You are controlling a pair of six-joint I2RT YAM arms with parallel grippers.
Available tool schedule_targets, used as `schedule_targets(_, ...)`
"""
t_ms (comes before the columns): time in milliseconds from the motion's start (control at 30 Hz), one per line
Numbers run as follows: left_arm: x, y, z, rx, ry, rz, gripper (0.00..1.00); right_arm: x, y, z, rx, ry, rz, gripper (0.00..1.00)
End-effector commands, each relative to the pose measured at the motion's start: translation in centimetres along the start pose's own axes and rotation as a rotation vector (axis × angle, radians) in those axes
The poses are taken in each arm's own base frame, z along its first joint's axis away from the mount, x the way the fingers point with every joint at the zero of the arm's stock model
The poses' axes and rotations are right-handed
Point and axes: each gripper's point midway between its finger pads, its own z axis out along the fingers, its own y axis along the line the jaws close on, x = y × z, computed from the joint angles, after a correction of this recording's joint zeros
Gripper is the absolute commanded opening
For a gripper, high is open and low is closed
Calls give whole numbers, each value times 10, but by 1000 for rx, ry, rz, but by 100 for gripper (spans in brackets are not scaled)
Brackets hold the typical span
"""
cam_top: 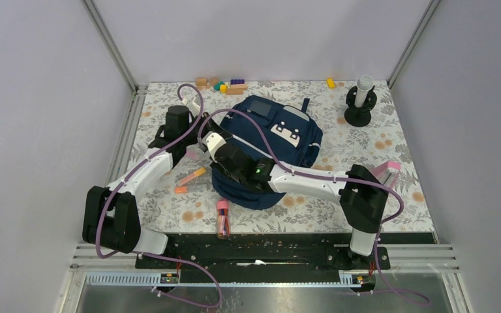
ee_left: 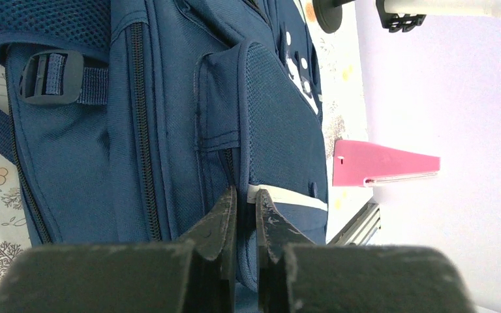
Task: Pack the student bag
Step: Unzip the student bag at the center of the board.
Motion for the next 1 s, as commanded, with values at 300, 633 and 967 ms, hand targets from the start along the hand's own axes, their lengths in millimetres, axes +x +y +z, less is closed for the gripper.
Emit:
schedule_targets(300,-23,-32,-18,118,-54,33,0,-62,-52,-73,63,-313,57,58)
schedule_targets(633,-25,-24,-16,74,-28,61,0,17,-91,-125,177,-197,-123,63)
schedule_targets(967,-24,-23,-17,64,-20,73,0,56,-76,-114,96,-124,-226,65)
